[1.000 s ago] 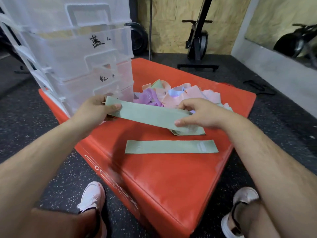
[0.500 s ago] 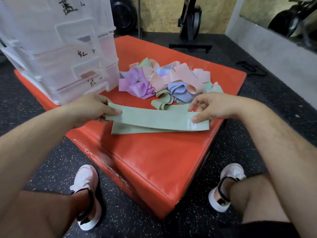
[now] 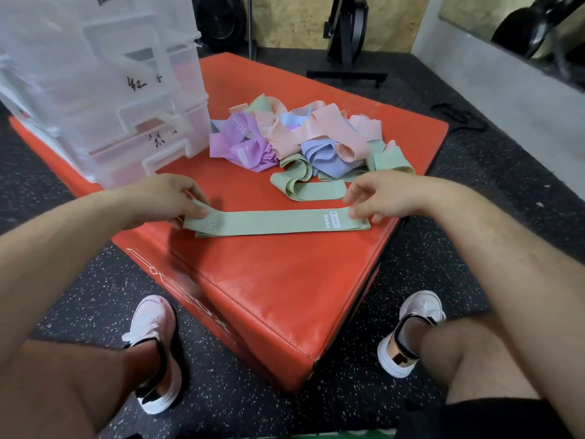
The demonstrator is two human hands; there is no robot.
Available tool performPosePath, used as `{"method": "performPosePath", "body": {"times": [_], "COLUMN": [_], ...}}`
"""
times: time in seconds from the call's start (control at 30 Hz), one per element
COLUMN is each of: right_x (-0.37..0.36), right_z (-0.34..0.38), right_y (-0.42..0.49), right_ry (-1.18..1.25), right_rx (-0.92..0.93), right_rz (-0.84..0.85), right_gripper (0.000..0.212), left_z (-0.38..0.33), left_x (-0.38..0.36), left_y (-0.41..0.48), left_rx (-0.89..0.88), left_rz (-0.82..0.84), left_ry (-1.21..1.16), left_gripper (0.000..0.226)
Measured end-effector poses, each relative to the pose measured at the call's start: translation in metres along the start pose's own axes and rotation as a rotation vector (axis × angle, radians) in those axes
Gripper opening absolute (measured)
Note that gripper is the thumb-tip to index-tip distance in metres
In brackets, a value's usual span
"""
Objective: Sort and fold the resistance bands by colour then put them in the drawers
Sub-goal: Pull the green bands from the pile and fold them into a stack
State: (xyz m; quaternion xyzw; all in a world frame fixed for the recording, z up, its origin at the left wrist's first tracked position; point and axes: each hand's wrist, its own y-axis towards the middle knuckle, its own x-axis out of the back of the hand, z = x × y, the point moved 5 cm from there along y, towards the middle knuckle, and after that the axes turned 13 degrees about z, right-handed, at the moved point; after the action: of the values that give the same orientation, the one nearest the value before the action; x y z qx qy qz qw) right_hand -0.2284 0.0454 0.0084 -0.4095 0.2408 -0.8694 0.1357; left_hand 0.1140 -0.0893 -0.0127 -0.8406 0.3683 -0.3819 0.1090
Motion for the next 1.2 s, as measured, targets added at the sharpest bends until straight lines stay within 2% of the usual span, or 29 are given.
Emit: {"method": "performPosePath", "body": {"times": [0.2, 0.3, 0.4, 0.67, 0.83, 1.2], "right_x": [-0.006, -0.008, -0.015, 0.000, 0.000, -0.010], "right_z": [0.001, -0.004, -0.016, -0.012, -0.015, -0.013], "right_y": [0.006, 0.006, 0.009, 0.013, 0.015, 0.014], "right_ry": [-0.251, -0.214, -0.049, 0.148, 0.091, -0.080], "right_rx": [-0.091, -0.136, -0.150, -0.131, -0.137, -0.149], "right_rz": [-0.205, -0.251, -0.298, -0.354, -0.332, -0.332], "right_gripper": [0.030, 0.035, 0.032, 0.021, 0.023, 0.022], "left_z": [-0.002, -0.006, -0.006, -0.015, -0.018, -0.015], "left_x": [-0.004, -0.006, -0.006, -0.004, -0.001, -0.007], "left_y": [0.000, -0.001, 0.001, 0.001, 0.005, 0.010], "left_rx": [-0.002, -0.008, -0.002, 0.006, -0.023, -0.059], "left_rz": [-0.005, -0.028, -0.034, -0.058, -0.107, -0.103], "left_ry": [0.064, 0.118, 0.153, 0.339, 0.374, 0.527], "left_gripper": [0.012, 0.011, 0.011, 0.013, 0.013, 0.007]}}
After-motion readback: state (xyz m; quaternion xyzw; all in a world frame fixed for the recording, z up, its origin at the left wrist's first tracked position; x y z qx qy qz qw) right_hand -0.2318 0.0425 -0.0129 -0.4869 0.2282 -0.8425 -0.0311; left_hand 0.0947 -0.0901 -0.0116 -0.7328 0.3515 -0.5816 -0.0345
